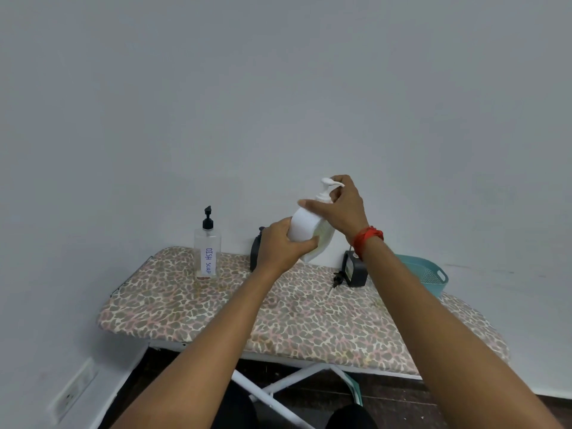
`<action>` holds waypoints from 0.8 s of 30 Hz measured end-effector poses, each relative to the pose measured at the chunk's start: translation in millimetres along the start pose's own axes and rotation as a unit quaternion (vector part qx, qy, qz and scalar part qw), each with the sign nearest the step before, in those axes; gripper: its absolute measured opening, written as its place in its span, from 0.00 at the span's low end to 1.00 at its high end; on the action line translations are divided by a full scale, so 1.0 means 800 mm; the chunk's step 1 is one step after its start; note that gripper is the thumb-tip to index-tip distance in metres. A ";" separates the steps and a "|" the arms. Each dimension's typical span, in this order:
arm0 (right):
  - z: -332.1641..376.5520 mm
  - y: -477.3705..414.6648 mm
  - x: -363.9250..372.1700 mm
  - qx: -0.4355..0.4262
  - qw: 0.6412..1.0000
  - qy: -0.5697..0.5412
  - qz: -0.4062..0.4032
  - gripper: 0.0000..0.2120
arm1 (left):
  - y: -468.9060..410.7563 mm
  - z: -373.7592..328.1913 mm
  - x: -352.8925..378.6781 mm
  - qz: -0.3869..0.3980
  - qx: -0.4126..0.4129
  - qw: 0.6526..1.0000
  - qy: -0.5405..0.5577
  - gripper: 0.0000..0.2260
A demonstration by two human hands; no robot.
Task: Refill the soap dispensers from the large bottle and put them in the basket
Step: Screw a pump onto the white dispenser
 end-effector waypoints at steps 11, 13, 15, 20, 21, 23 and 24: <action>-0.010 -0.015 -0.024 0.019 0.979 -0.164 0.124 0.30 | -0.024 0.006 -0.010 -0.007 -0.024 1.000 -0.003 0.13; -0.007 -0.015 -0.026 0.010 0.986 -0.136 0.096 0.33 | -0.021 0.006 -0.006 -0.008 -0.023 1.000 0.008 0.14; -0.003 -0.015 -0.022 0.001 0.996 -0.065 0.069 0.38 | -0.016 0.004 -0.002 -0.011 -0.014 1.000 0.010 0.16; 0.007 -0.014 -0.016 0.024 0.998 0.032 0.040 0.44 | -0.009 -0.003 0.004 0.016 0.015 1.000 0.009 0.13; 0.007 -0.015 -0.018 0.027 0.997 0.028 0.062 0.45 | -0.009 -0.002 0.003 0.020 0.016 1.000 0.009 0.13; 0.003 -0.016 -0.025 0.032 0.990 -0.012 0.134 0.42 | -0.010 0.000 -0.001 0.022 0.011 1.000 0.004 0.13; 0.001 -0.014 -0.029 0.033 0.984 -0.051 0.165 0.37 | -0.011 0.002 -0.004 0.019 0.005 1.000 0.002 0.14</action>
Point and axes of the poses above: each hand's wrist, its own y-axis away from the middle knuckle, its own x-axis out of the palm, z = x × y, the point moved 3 cm from there along -y, towards the middle knuckle, and after that the axes turned 9 degrees about -x, right-handed, at the moved point
